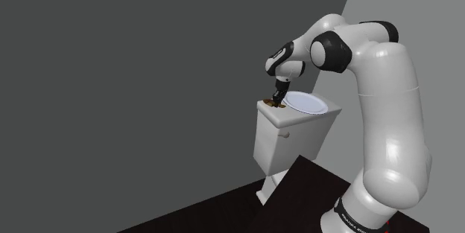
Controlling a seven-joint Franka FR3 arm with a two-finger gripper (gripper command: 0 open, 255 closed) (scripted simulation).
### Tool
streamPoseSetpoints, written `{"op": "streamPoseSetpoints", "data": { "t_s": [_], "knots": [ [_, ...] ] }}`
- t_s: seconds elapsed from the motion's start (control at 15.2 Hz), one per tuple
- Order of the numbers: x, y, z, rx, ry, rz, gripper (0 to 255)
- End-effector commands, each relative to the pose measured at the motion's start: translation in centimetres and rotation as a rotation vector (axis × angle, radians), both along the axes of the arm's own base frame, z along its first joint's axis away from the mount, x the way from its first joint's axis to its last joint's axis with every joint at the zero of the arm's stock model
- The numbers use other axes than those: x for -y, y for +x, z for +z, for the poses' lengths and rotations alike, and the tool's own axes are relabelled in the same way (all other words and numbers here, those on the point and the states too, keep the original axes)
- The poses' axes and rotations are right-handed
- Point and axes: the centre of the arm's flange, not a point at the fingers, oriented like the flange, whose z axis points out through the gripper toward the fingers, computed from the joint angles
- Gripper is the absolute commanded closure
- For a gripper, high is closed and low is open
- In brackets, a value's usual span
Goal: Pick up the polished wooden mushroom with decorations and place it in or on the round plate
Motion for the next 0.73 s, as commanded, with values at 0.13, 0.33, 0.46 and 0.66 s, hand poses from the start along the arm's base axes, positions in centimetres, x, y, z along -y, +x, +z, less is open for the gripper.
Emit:
{"op": "streamPoseSetpoints", "data": {
  "t_s": [0.13, 0.33, 0.46, 0.66],
  "knots": [
    [0.0, 0.0, 1.6, 0.0, 0.0, 0.0, 255],
    [0.0, 0.0, 3.2, 0.0, 0.0, 0.0, 255],
    [0.0, 0.0, 4.2, 0.0, 0.0, 0.0, 255],
    [0.0, 0.0, 5.8, 0.0, 0.0, 0.0, 255]
  ]
}}
